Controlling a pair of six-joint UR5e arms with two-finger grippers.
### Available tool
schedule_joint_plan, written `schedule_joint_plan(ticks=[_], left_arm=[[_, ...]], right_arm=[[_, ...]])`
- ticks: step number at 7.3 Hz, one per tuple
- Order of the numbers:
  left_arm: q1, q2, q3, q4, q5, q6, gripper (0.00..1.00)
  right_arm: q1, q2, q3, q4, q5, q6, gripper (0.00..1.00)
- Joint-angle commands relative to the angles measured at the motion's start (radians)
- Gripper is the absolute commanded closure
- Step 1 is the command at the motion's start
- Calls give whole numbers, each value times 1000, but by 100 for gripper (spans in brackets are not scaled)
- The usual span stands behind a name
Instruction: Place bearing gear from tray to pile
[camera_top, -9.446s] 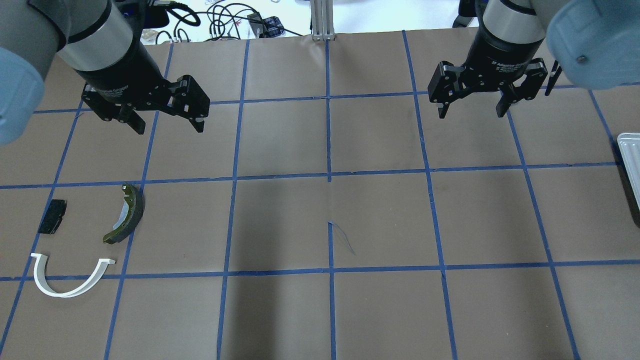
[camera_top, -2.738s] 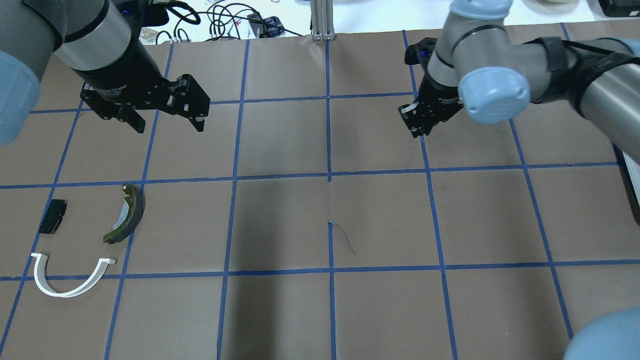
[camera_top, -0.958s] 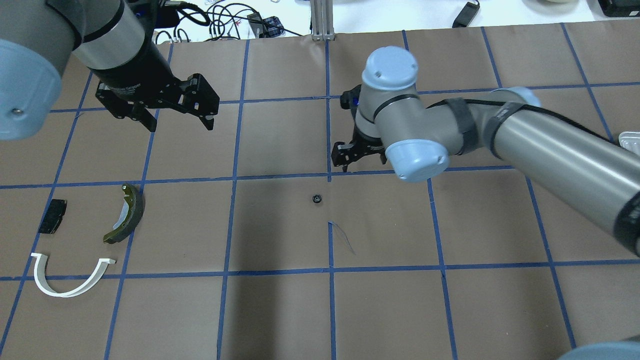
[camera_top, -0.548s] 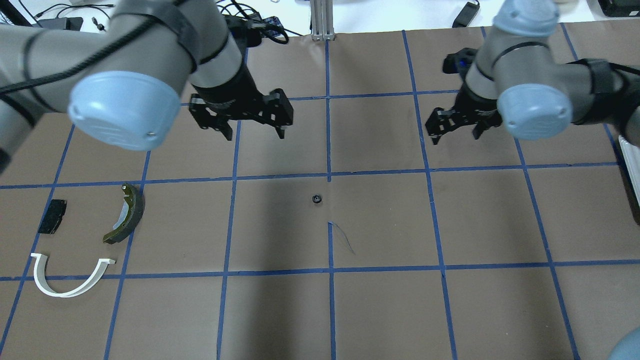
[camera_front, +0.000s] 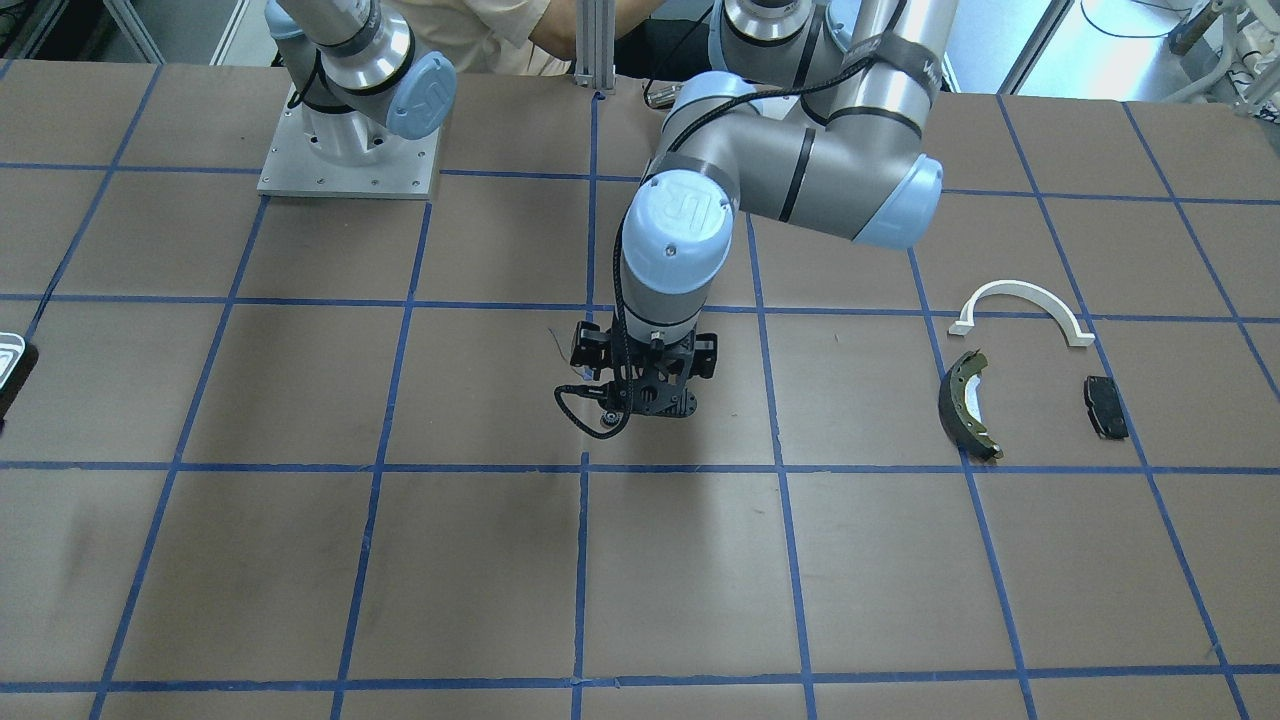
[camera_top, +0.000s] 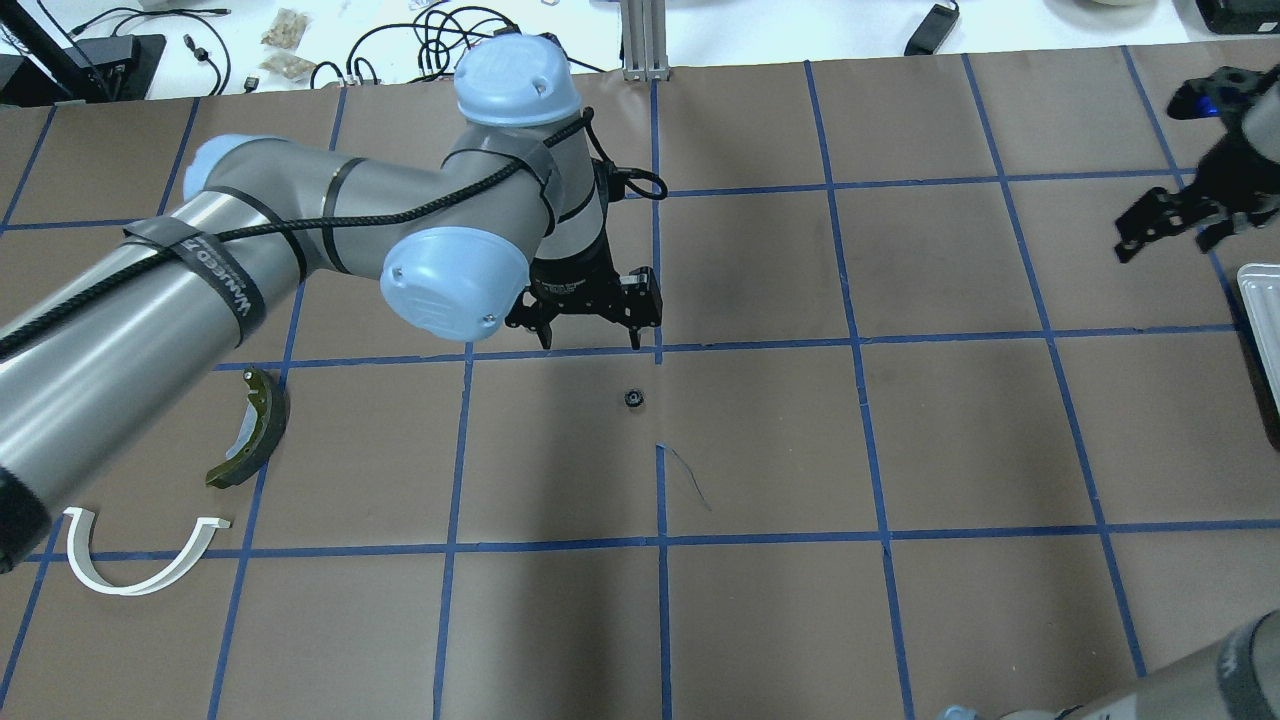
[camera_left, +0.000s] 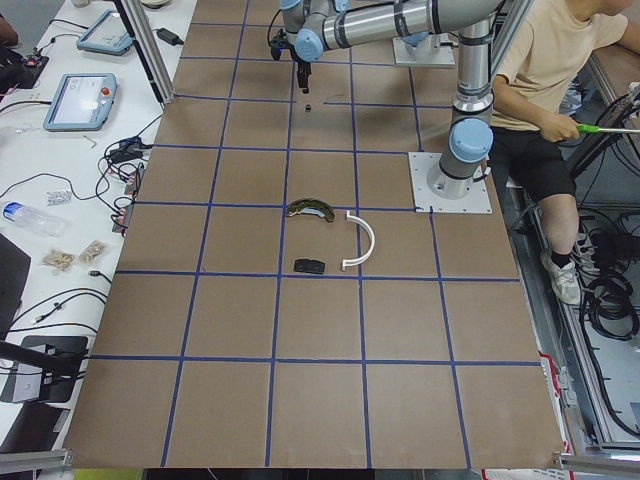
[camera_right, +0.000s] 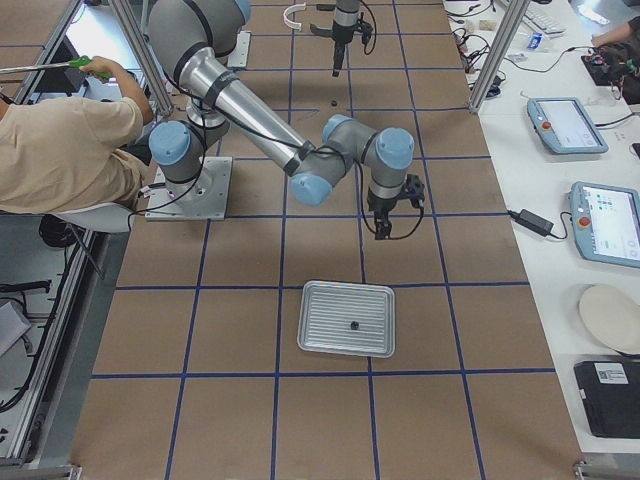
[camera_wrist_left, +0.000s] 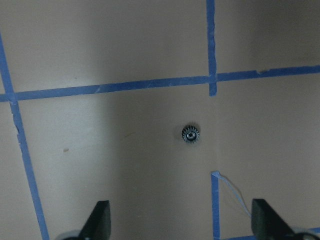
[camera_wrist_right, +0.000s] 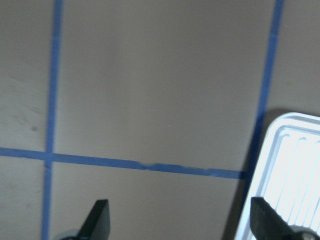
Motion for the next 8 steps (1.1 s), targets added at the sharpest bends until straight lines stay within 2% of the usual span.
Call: schedule_joint_plan(ticks=[1,3,5,6,7,8], left_arm=[[-51,-97,-33,186,-1,-73,0],[-61,-111,-67,202,-1,-80,0],[-59,-117,-101,291,-1,-78,0],[-59,-115,-116,323,2,-72,5],[-59,-115,-124,349,0,-81,17],[-59,-117,-136,359,2,-77,36]], right_arm=[[-185,149,-49,-130,-4,-185,0],[-238,187,-49,-164,-1,-235,0],[-238,206,-51,-165,5,-235,2],[-238,214,-51,-167,5,-236,6],[-238,223,-51,-191,6,-236,8],[-238,230,-52,-199,5,-243,15]])
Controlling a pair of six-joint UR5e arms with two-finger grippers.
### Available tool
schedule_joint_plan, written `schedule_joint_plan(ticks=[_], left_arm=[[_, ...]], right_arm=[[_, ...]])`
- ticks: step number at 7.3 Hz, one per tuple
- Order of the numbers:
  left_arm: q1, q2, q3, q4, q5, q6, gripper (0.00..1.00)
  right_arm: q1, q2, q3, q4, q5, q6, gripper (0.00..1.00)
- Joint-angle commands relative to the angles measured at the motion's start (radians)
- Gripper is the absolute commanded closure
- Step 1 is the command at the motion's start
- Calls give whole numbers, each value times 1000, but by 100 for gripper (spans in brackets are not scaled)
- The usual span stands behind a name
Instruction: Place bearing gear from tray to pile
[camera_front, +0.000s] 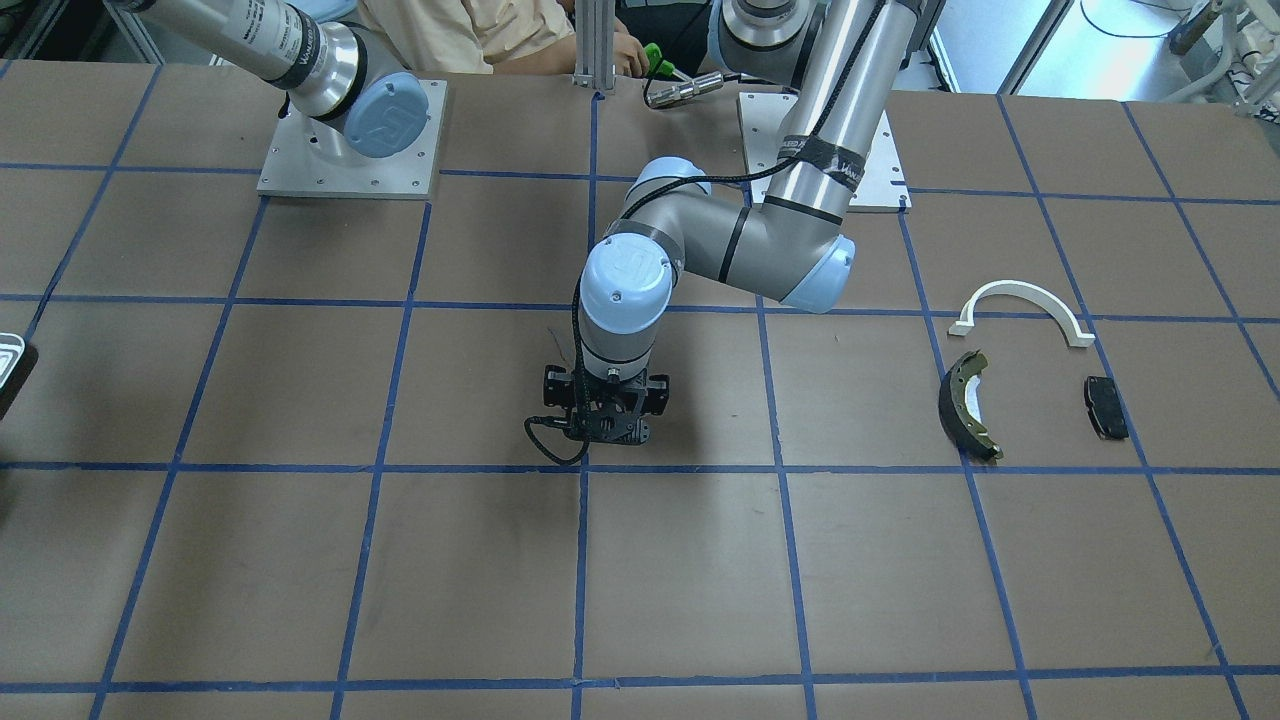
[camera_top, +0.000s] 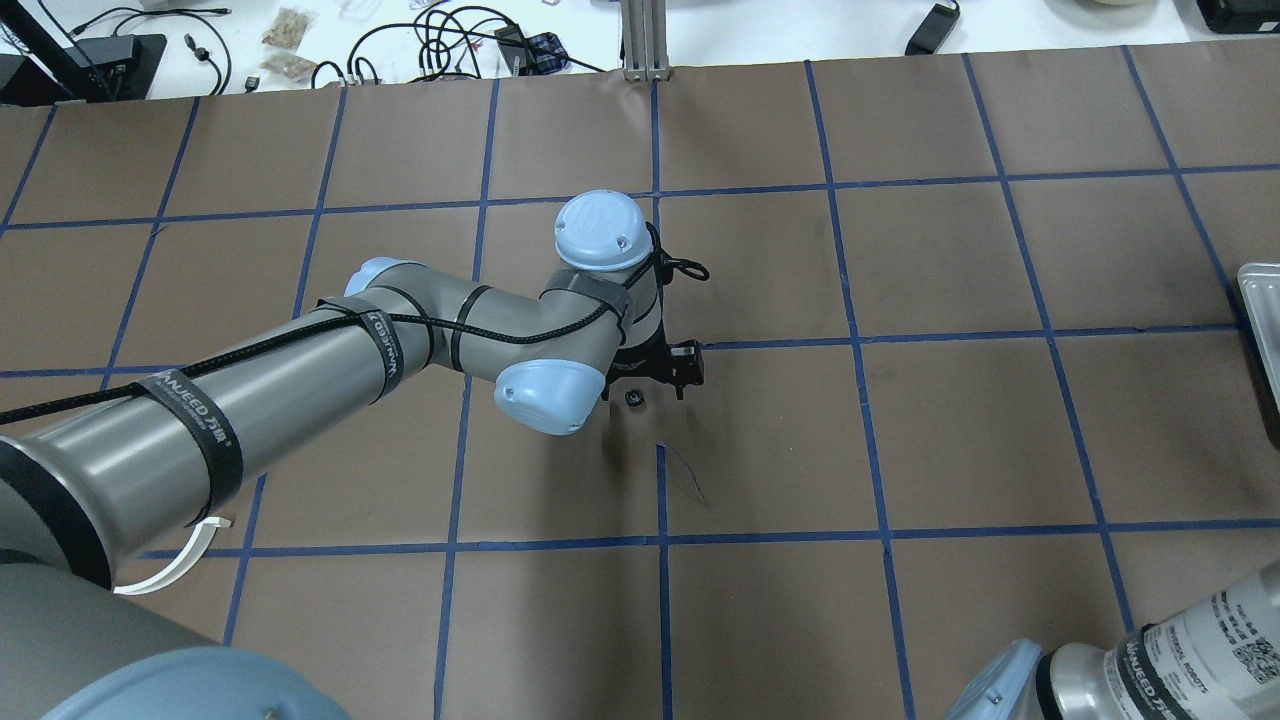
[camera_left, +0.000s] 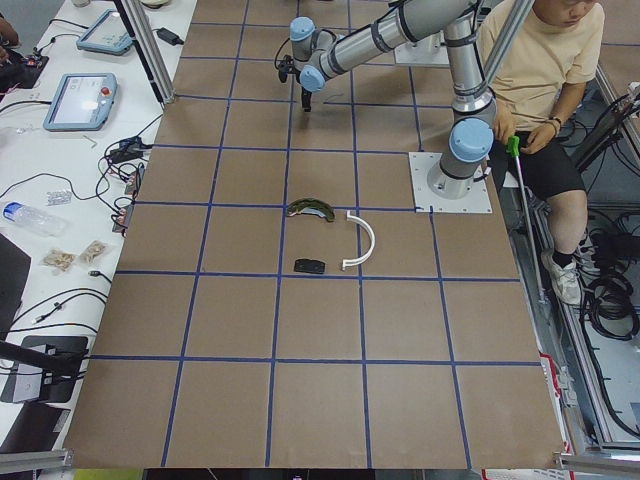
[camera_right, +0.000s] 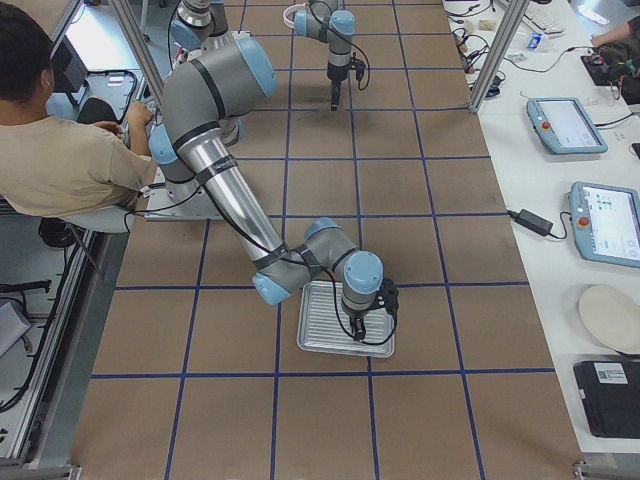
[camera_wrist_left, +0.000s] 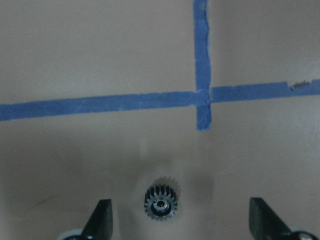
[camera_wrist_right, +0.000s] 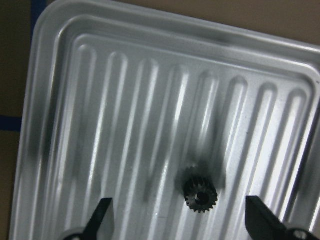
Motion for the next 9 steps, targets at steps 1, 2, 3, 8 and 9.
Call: schedule_joint_plan(ticks=[1,2,3,8,9], left_arm=[[0,6,-22,24,4,1,66],[0,8,-24,22,4,1,71],[0,17,-24,22,6,7,85],[46,101,43,-77,84,27,100],[73,137,65,-100,85,27,100]], right_arm=[[0,19,-21,-14,1,-22,17],[0,29,-35,-13,1,-26,20],[0,29,-36,-13,1,-31,28],[0,37,-36,-13,-11,-59,64],[0,36,-36,-13,-13,-59,73]])
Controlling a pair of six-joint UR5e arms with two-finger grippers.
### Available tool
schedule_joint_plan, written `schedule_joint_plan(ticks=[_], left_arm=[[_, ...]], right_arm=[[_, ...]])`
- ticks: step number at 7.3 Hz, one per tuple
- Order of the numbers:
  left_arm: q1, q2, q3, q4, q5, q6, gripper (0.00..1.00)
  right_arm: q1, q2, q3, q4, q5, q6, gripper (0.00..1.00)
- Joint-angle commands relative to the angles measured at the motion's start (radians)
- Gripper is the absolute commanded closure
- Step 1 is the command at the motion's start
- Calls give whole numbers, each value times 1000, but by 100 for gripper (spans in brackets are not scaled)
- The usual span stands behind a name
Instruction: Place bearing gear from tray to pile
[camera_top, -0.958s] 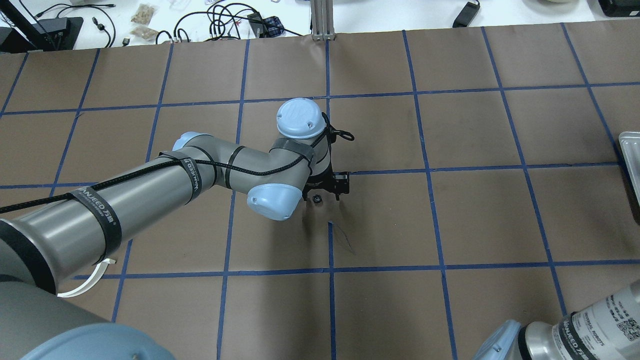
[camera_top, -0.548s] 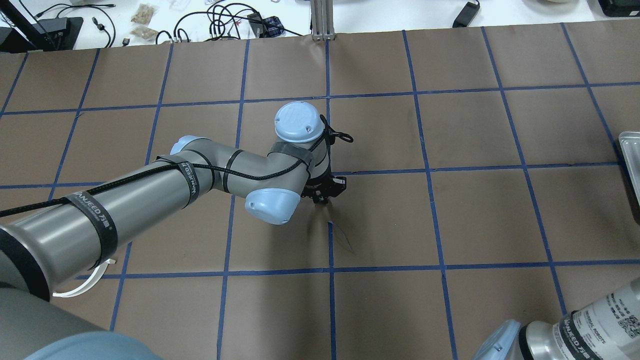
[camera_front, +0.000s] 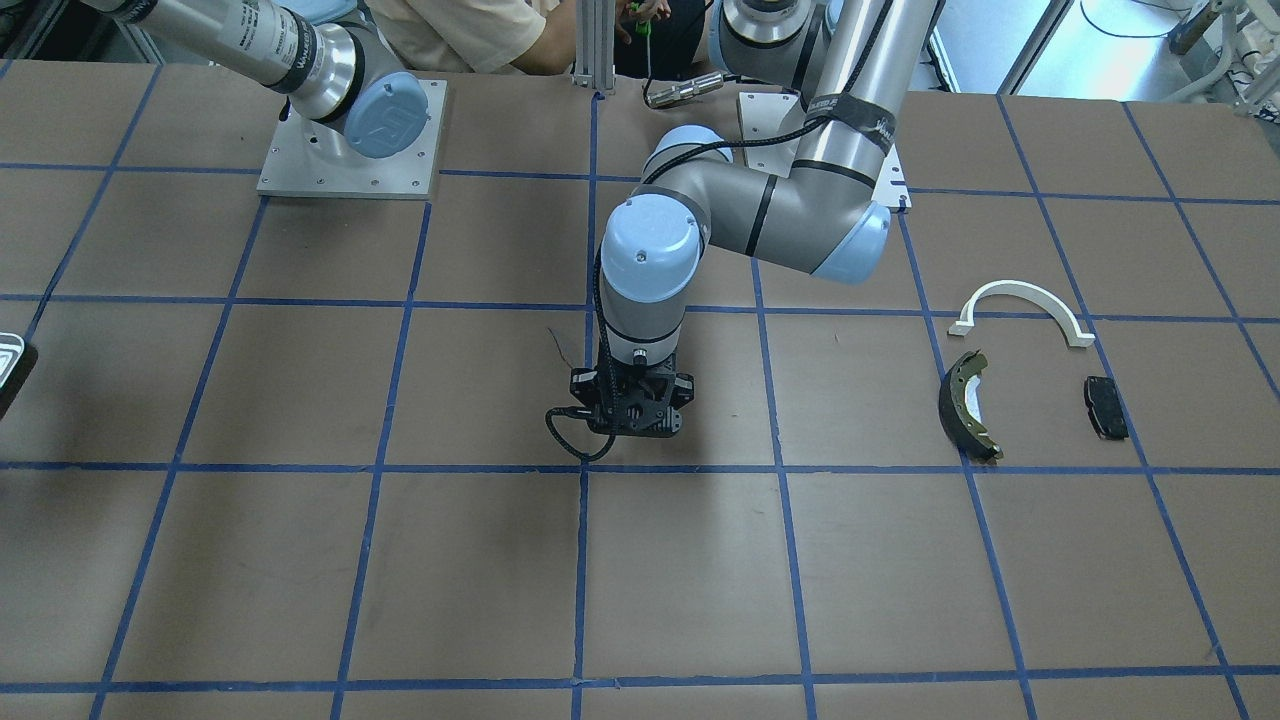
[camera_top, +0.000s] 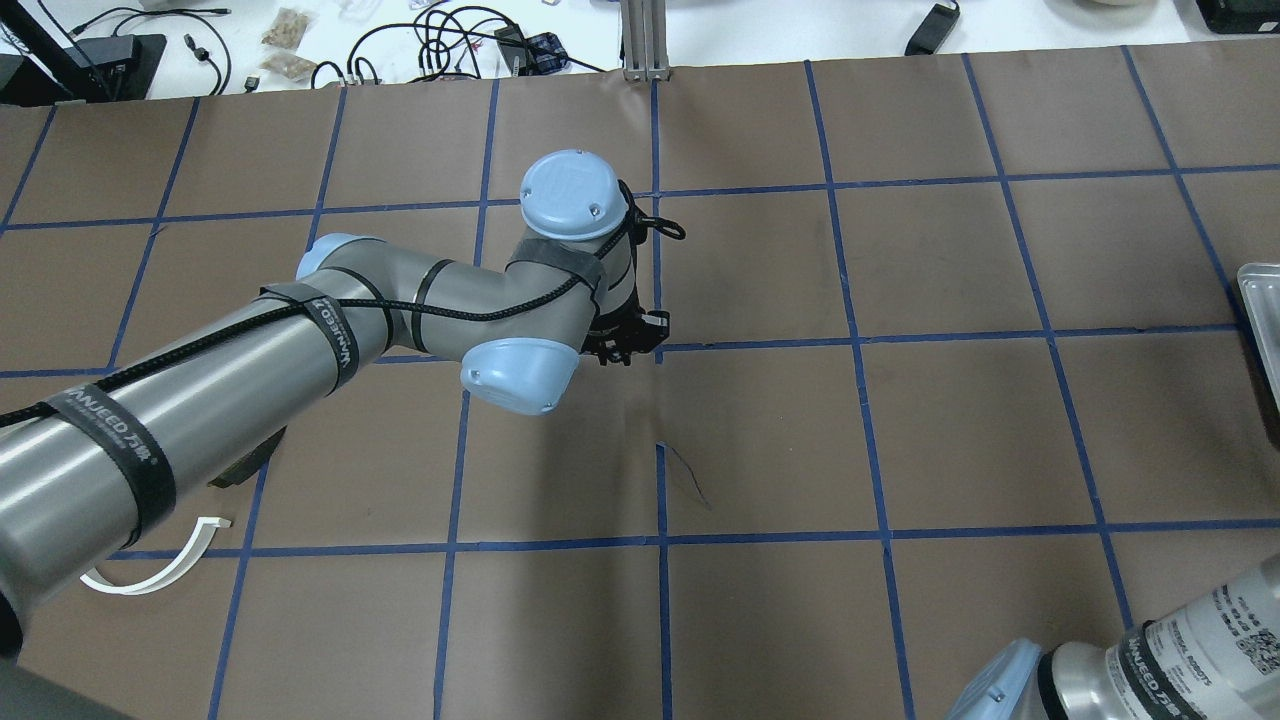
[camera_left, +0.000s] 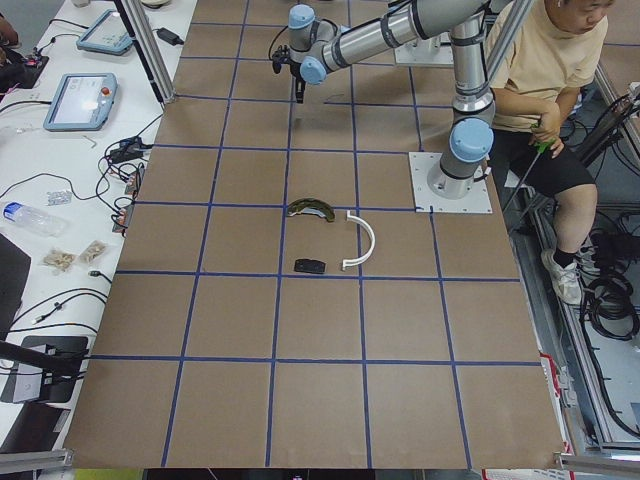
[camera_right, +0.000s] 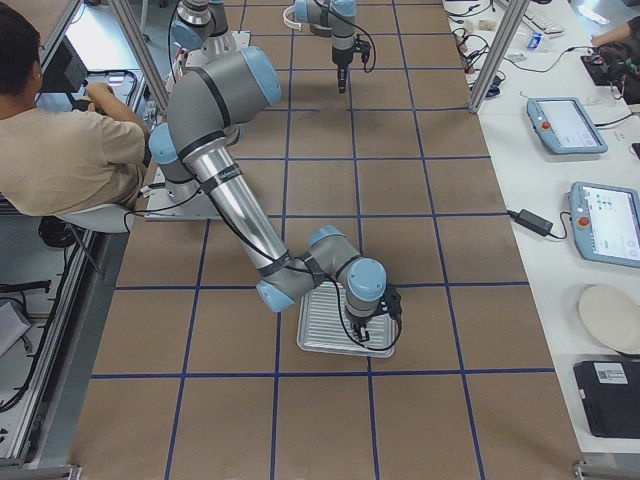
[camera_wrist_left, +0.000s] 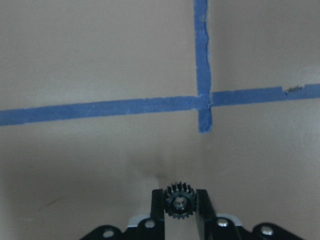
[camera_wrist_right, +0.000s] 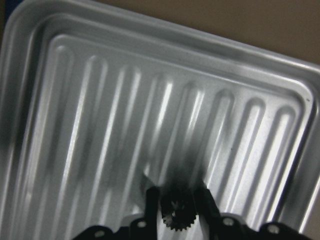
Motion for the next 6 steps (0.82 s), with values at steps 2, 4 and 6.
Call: schedule_joint_plan(ticks=[2,4,6], left_arm=[[110,158,25,-223,13,40,100],[330,187,38,-316,9,195,100],[522,194,19,-322,73,446,100]], right_arm=[[9,-24,-4,8,6,16,85],[91,-120,11,70,11,79,89],[307,-188,16,119,11,262,89]])
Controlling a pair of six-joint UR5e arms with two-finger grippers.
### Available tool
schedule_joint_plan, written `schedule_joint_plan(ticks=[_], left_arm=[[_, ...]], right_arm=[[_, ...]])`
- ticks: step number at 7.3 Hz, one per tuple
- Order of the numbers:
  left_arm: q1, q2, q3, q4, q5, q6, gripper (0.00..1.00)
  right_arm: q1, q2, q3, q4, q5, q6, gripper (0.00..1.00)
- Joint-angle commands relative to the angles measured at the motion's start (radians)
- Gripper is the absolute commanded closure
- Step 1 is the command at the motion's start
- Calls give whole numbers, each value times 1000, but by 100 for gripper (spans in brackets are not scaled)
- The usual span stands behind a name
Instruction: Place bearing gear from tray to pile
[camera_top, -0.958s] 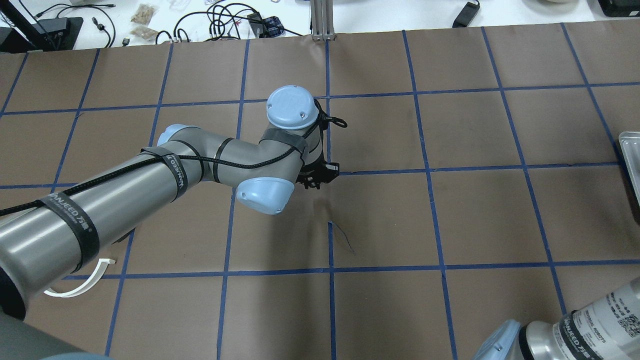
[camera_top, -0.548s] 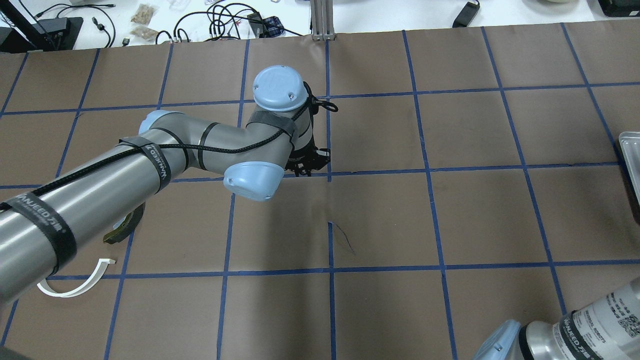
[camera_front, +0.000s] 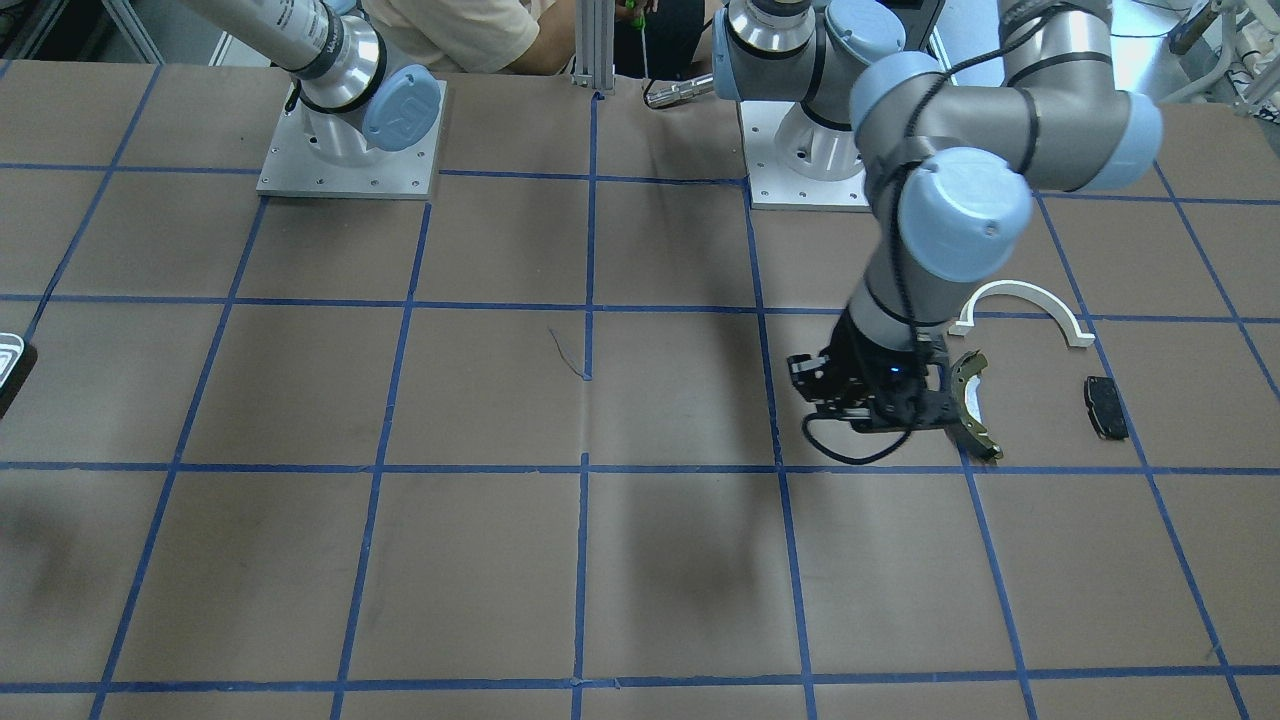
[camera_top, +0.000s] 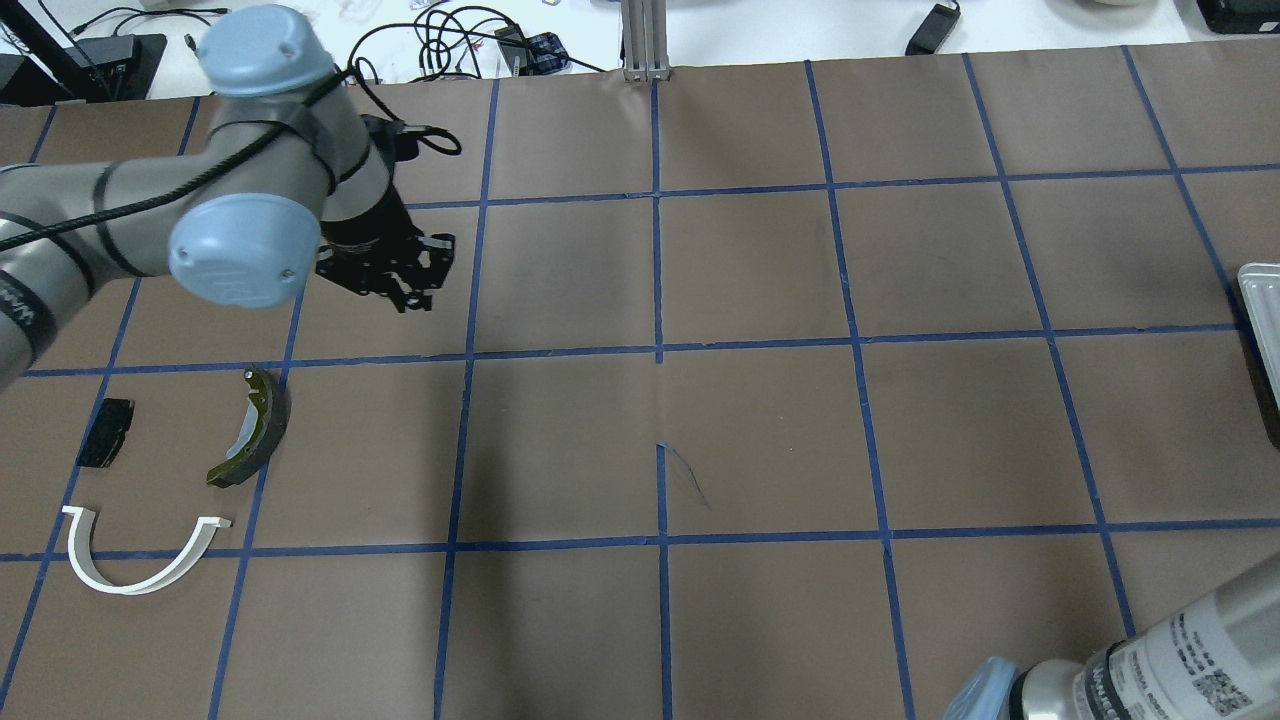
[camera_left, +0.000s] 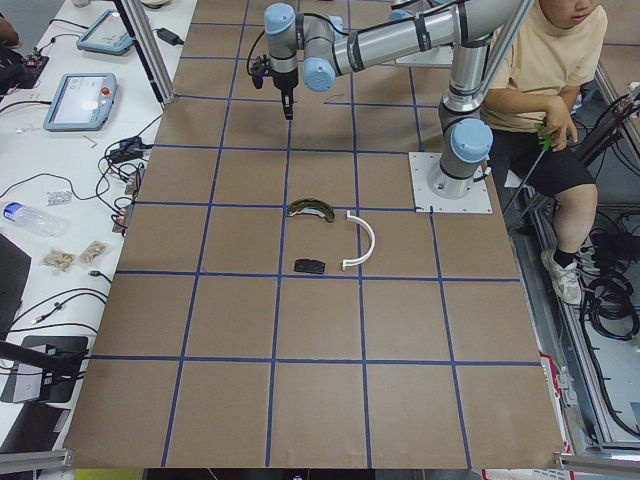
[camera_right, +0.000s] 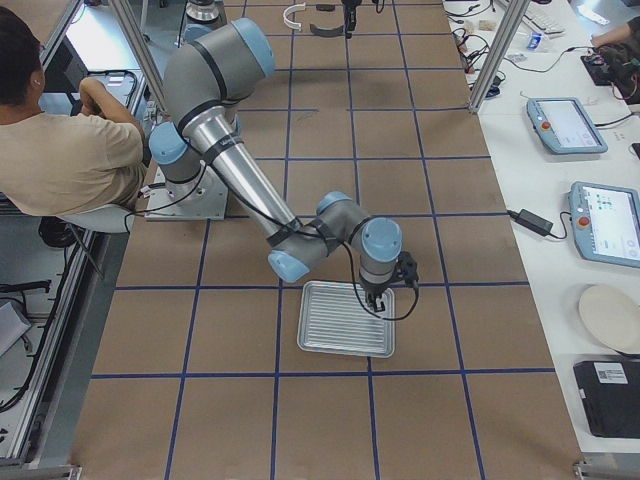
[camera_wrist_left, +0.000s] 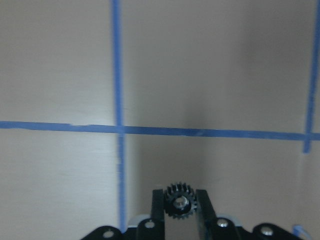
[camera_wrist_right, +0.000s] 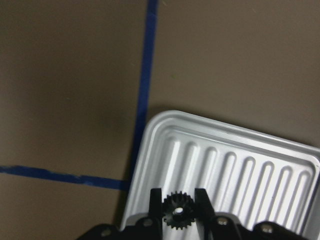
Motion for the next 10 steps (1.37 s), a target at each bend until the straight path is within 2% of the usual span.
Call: schedule_joint_plan(ticks=[1,3,4,5,6,7,8,9,10], left_arm=[[214,-4,-11,-12,78,300,100],[393,-45,-37,13,104,523,100],[432,-77,-51,55,109,581,100],[455,-109,-91,135,107,620,100],[471,-135,-146,227,109,643,100],[492,-136,-171,247,109,649,100],[498,-148,-172,255,107,649,94],[500,-148,-172,257,103,651,26],[498,-148,-172,255,100,652,0]], right_arm=[[250,-81,25,178,3,317,96],[482,-158,111,184,37,658,96],[624,-204,148,184,46,860,97],[783,-200,160,140,65,1025,96],[922,-159,180,65,88,1121,96],[1026,-88,202,-59,140,1283,96],[1094,-24,222,-151,139,1362,95],[1145,1,225,-224,142,1435,95],[1180,4,226,-230,142,1501,95]])
